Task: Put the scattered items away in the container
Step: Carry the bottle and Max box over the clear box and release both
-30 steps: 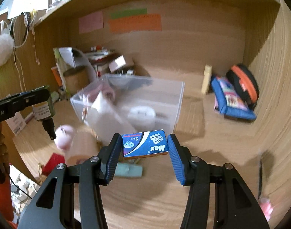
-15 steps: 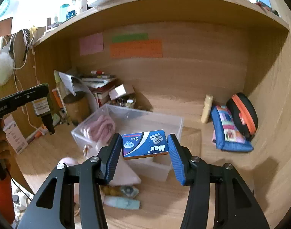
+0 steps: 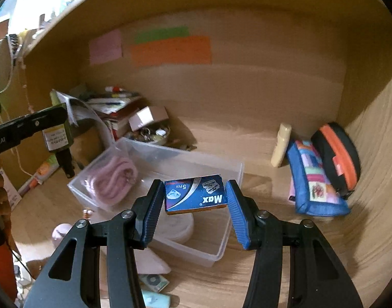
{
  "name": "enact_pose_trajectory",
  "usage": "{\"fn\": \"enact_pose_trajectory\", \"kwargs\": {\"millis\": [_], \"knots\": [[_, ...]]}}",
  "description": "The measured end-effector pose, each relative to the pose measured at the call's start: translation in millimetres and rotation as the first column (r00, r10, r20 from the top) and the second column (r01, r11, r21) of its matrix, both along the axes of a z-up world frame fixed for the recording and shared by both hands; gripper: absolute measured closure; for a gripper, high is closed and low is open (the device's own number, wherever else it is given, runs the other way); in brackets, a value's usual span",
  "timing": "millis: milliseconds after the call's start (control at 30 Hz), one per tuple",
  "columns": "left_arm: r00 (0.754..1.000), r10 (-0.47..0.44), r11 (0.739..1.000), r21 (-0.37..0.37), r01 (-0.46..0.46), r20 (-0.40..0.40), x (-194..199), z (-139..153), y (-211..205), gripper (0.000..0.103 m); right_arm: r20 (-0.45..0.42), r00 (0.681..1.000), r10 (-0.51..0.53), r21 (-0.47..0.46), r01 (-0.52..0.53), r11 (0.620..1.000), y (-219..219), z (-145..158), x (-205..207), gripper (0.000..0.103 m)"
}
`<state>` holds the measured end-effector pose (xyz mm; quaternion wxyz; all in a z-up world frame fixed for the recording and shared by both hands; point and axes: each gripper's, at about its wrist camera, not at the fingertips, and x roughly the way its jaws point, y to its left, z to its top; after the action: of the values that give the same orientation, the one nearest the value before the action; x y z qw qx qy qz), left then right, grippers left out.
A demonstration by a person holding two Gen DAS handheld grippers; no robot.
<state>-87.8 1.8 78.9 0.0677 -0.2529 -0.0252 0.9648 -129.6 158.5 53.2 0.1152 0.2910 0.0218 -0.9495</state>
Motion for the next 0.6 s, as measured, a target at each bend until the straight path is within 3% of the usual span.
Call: {"fn": "enact_pose_trajectory", "kwargs": {"millis": [267, 600], "knots": [[0.988, -0.034, 0.999, 0.017, 0.032, 0.154, -49.4, -44.2, 3.3, 0.062, 0.082, 0.996, 0.021, 0.025, -0.023, 0.999, -7.3, -23.5, -33.2, 0.057], [0.965, -0.055, 0.998, 0.011, 0.054, 0.256, -75.0, -84.2, 7.6, 0.062, 0.165, 0.983, 0.076, 0.046, -0.085, 0.995, -27.3, -54.1, -48.7, 0.057]]}}
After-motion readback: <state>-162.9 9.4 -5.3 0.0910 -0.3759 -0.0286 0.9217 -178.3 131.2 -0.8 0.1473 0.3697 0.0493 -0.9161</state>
